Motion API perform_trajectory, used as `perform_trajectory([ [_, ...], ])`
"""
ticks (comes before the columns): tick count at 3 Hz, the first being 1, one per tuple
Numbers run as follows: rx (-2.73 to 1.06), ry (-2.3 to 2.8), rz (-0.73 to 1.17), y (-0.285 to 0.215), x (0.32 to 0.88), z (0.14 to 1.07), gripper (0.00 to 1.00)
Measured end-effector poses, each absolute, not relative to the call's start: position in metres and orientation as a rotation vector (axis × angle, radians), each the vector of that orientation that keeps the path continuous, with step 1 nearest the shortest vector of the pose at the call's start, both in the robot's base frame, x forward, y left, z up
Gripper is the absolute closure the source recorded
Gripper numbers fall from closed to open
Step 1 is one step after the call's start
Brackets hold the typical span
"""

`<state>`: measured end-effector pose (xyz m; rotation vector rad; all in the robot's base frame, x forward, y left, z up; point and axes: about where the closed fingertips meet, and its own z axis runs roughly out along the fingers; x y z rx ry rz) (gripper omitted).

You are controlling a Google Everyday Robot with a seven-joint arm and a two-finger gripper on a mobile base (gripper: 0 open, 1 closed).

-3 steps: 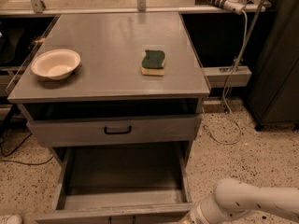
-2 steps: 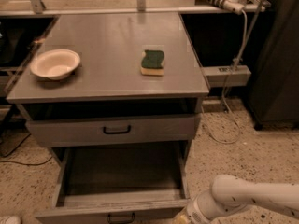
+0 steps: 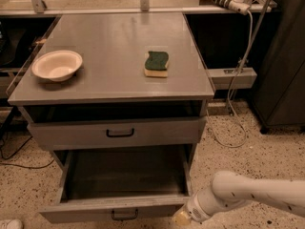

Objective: Close middle drawer

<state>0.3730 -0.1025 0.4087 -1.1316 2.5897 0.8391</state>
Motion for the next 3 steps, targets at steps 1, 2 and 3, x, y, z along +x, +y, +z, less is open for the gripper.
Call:
perform_trajectory([
  [1, -1.183, 2.534, 0.855, -0.085, 0.409, 0.410, 1.00],
  [2, -1.184, 2.537, 0.862, -0.076, 0.419, 0.405, 1.00],
  [3, -1.204, 2.530, 0.864, -0.067, 0.431, 0.403, 1.00],
])
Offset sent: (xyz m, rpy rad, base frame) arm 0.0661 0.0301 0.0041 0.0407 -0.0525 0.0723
